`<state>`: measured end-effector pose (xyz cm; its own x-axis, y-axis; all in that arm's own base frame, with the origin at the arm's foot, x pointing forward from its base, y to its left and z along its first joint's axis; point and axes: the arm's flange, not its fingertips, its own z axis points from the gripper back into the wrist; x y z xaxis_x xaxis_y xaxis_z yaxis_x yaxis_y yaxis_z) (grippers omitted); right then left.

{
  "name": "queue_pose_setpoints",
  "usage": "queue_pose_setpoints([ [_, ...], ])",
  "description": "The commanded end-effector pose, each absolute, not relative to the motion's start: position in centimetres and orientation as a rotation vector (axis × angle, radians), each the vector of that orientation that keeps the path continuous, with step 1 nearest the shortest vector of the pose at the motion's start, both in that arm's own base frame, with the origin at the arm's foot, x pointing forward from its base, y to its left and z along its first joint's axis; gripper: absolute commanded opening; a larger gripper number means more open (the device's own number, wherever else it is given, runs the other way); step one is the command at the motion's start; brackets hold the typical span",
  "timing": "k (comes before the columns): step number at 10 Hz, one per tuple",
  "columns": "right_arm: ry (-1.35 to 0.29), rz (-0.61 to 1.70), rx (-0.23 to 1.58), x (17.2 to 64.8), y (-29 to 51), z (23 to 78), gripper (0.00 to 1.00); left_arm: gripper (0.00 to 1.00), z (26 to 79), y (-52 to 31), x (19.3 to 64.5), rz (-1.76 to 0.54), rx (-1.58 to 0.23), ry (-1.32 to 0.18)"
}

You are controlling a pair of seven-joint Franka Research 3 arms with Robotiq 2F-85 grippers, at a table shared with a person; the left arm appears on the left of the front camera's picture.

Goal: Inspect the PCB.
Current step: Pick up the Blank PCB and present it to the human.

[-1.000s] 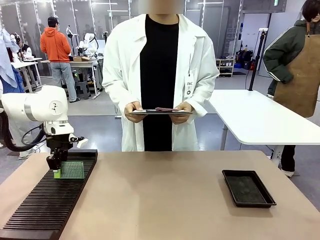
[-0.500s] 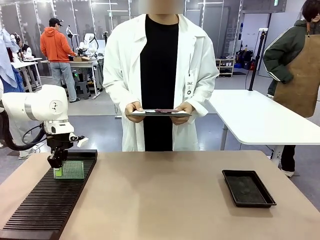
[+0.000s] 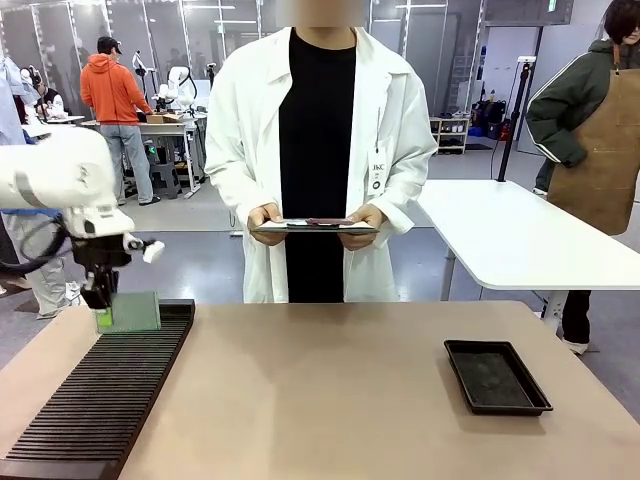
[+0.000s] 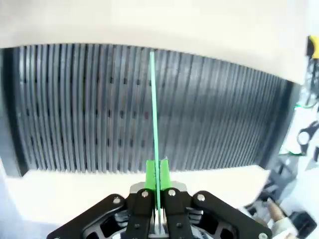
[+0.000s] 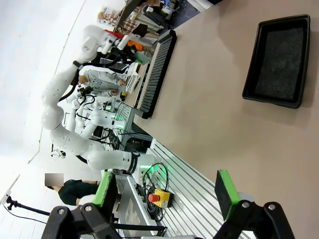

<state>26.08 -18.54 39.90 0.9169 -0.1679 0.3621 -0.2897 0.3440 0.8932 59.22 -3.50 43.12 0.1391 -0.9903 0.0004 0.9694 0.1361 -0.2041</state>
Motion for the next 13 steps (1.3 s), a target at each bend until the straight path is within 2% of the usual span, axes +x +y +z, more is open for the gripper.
queue_pose_setpoints([
  [1, -0.454, 0.096, 1.237, 26.2, -18.6, 40.0, 1.00, 0.00, 46.1, -1.8, 54.9, -1.254, -0.348, 0.023],
  [3, -0.454, 0.096, 1.237, 26.2, -18.6, 40.0, 1.00, 0.00, 45.2, 0.4, 53.3, -1.028, -0.664, -0.101],
  [5, -0.454, 0.096, 1.237, 26.2, -18.6, 40.0, 1.00, 0.00, 41.9, 0.6, 50.9, -0.854, -0.999, -0.226],
  [7, -0.454, 0.096, 1.237, 26.2, -18.6, 40.0, 1.00, 0.00, 39.9, -0.4, 50.2, -0.616, -1.227, -0.248],
  [9, -0.454, 0.096, 1.237, 26.2, -18.6, 40.0, 1.00, 0.00, 37.5, -0.7, 51.3, -0.441, -1.456, -0.294],
  [11, -0.454, 0.096, 1.237, 26.2, -18.6, 40.0, 1.00, 0.00, 35.1, -1.8, 53.4, -0.339, -1.609, -0.244],
  [13, -0.454, 0.096, 1.237, 26.2, -18.6, 40.0, 1.00, 0.00, 33.0, -2.6, 55.1, -0.200, -1.648, -0.193],
])
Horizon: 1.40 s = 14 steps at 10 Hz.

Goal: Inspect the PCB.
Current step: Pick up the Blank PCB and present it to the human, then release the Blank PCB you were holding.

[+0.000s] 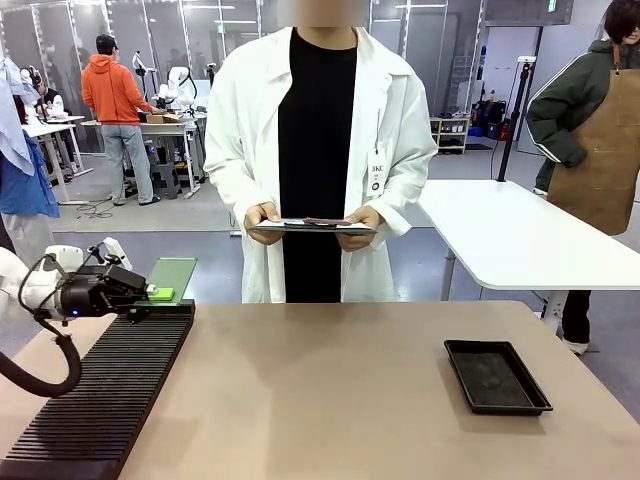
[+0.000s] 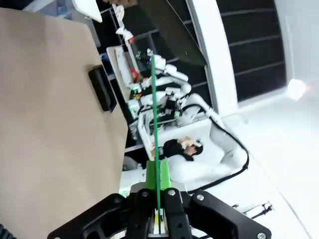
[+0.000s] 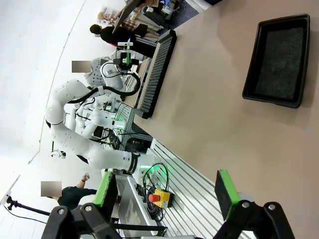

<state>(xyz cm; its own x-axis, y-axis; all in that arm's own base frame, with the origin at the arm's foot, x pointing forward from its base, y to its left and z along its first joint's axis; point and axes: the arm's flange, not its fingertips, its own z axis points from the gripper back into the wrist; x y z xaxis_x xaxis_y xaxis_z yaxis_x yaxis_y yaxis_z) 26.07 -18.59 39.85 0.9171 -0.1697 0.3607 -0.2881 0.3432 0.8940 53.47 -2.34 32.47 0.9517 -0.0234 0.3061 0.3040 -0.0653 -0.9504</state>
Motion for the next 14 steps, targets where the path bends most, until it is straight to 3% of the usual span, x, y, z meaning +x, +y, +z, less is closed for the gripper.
queue_pose_setpoints([
  [1, -0.454, 0.096, 1.237, 26.2, -18.6, 40.0, 1.00, 0.00, 32.7, -3.3, 55.8, -0.171, -1.651, -0.172],
  [4, -0.454, 0.096, 1.237, 26.2, -18.6, 40.0, 1.00, 0.00, 31.7, -4.7, 56.9, -0.126, -1.544, -0.099],
  [5, -0.454, 0.096, 1.237, 26.2, -18.6, 40.0, 1.00, 0.00, 31.2, -3.6, 55.7, -0.148, -1.620, -0.130],
  [14, -0.454, 0.096, 1.237, 26.2, -18.6, 40.0, 1.00, 0.00, 31.2, -3.6, 55.7, -0.148, -1.620, -0.130],
])
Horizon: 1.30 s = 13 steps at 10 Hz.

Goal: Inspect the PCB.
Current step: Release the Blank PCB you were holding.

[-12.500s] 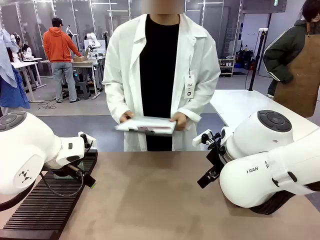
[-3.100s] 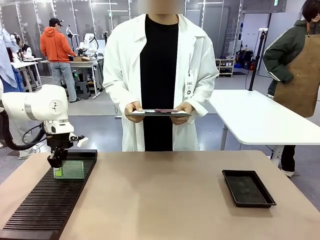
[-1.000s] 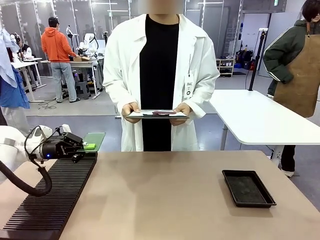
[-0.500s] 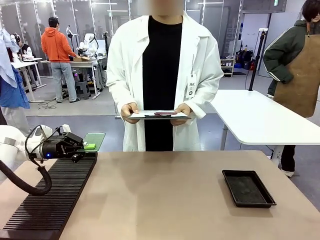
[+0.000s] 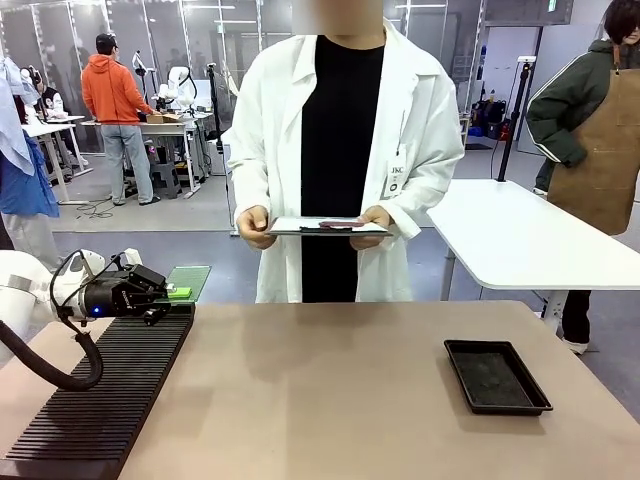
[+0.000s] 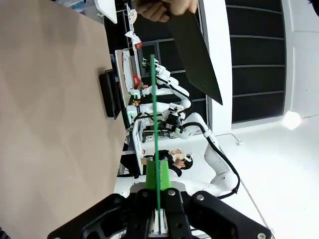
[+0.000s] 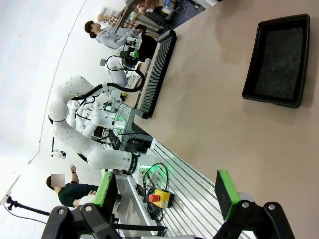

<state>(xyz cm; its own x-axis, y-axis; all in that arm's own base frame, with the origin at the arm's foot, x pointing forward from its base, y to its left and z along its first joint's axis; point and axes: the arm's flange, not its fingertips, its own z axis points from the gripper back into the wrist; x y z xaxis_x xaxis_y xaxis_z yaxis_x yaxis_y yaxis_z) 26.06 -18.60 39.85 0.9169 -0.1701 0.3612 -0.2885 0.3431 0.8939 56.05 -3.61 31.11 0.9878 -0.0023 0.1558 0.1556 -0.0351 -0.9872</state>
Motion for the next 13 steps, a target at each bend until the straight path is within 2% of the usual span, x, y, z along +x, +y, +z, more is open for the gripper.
queue_pose_setpoints([
  [1, -0.454, 0.096, 1.237, 26.17, -18.61, 40.03, 1.00, 0.00, 31.15, -3.63, 55.65, -0.148, -1.620, -0.130],
  [13, -0.454, 0.096, 1.237, 26.17, -18.61, 40.03, 1.00, 0.00, 31.15, -3.63, 55.65, -0.148, -1.620, -0.130],
])
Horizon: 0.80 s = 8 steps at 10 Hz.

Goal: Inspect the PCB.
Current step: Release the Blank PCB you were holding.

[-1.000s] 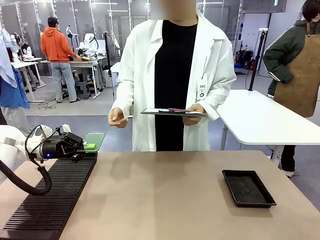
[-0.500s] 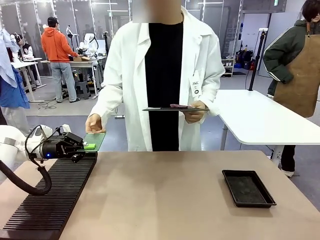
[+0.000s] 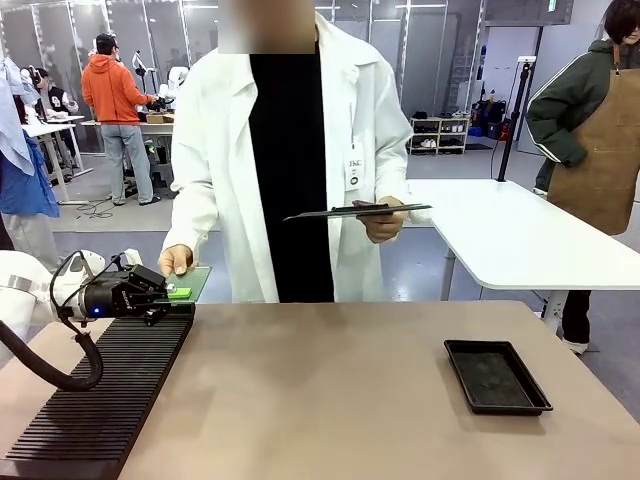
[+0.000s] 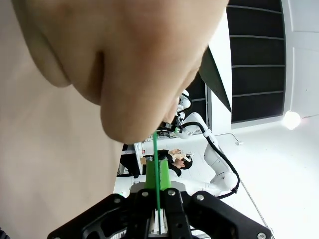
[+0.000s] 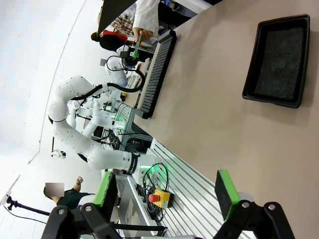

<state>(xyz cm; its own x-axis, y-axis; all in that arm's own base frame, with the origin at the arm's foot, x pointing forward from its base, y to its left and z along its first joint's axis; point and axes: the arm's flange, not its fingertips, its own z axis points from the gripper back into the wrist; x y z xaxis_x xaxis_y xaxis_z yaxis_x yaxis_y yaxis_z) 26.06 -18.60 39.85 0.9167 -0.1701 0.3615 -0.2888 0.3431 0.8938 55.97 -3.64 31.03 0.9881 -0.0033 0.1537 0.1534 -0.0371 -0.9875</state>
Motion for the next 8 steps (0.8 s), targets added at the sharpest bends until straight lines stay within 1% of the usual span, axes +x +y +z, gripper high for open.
queue_pose_setpoints([
  [1, -0.454, 0.096, 1.237, 26.17, -18.61, 40.03, 1.00, 0.00, 31.15, -3.63, 55.65, -0.148, -1.620, -0.130],
  [8, -0.454, 0.096, 1.237, 26.17, -18.61, 40.03, 1.00, 0.00, 31.15, -3.63, 55.65, -0.148, -1.620, -0.130],
])
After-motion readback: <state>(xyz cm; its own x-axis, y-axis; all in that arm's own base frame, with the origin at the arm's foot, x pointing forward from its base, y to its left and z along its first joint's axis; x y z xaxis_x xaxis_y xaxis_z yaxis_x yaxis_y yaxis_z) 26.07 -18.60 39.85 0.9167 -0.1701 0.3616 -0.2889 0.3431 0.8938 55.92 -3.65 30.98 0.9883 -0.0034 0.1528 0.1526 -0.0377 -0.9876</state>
